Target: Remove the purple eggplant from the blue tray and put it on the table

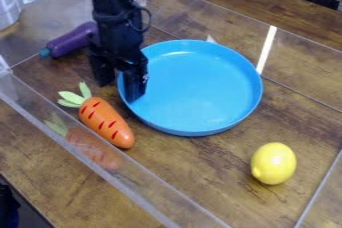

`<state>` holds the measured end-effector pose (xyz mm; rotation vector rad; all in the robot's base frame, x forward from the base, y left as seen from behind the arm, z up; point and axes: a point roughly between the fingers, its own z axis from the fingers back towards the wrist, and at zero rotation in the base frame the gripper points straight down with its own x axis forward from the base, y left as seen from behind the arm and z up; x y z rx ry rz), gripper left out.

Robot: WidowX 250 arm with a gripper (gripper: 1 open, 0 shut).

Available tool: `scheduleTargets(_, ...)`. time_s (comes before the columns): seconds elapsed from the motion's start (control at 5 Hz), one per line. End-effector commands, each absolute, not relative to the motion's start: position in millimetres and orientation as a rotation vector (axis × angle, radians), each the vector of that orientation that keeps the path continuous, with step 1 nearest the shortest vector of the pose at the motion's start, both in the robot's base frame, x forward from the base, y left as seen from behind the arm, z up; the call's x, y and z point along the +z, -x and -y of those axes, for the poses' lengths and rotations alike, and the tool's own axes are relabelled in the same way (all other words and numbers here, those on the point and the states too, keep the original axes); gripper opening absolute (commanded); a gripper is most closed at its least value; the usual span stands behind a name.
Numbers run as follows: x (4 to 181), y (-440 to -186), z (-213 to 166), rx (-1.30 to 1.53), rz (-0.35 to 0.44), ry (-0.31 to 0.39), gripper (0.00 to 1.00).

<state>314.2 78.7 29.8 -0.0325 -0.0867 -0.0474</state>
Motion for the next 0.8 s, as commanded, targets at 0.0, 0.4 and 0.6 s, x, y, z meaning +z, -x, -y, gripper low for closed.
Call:
scheduleTargets(0.0, 46.5, -322, -71, -0.065, 0.153, 0.012, 0.00)
scheduleTargets(0.4, 47.3, -346, -111, -0.099, 0.136, 0.004, 0.00)
scheduleTargets(0.6, 47.0, -360, -128, -0.125, 0.128, -0.003, 0.00)
